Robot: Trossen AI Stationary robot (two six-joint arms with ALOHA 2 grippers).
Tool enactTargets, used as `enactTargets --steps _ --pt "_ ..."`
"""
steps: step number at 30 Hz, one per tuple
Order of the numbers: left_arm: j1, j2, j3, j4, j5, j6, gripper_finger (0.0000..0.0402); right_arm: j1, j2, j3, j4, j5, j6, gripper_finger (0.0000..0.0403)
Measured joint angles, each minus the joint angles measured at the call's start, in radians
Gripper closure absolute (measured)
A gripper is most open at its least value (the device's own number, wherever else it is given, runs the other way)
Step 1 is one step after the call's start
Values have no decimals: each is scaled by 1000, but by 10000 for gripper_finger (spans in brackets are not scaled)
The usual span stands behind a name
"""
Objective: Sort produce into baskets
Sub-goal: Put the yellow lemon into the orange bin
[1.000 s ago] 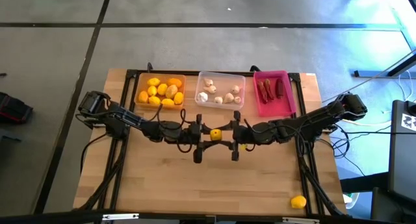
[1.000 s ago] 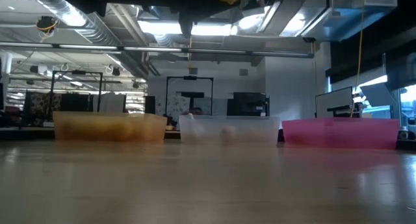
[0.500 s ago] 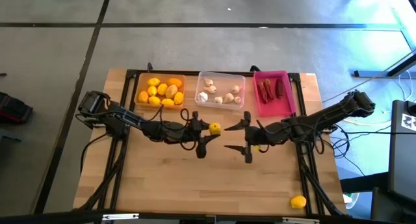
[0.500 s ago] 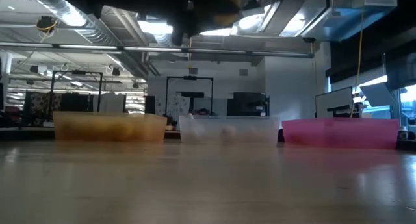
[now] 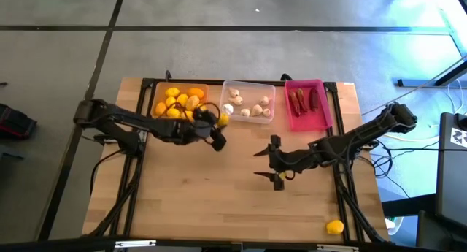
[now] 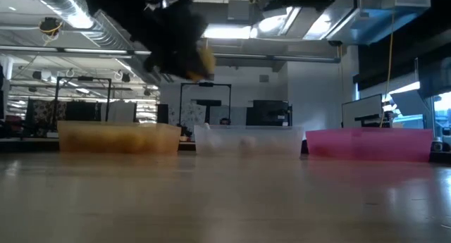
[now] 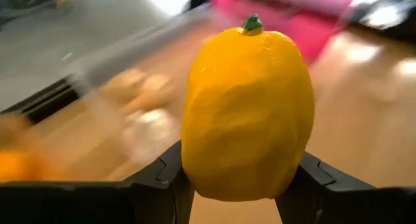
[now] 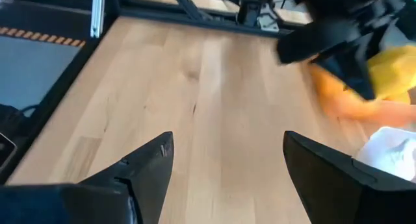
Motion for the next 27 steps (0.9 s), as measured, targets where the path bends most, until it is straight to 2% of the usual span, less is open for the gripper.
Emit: enactTargets --steps 4,10,21,27 --pt "86 -50 0 -187 -1 -58 244 0 21 0 2 -9 0 120" --pt "234 -56 0 -375 0 -90 244 0 21 0 3 -9 0 120" --pt "485 -57 -108 -385 0 -182 243 -1 21 0 -4 -9 0 120" --pt "555 -56 -150 -335 0 -174 219 -1 21 0 -4 -9 0 120"
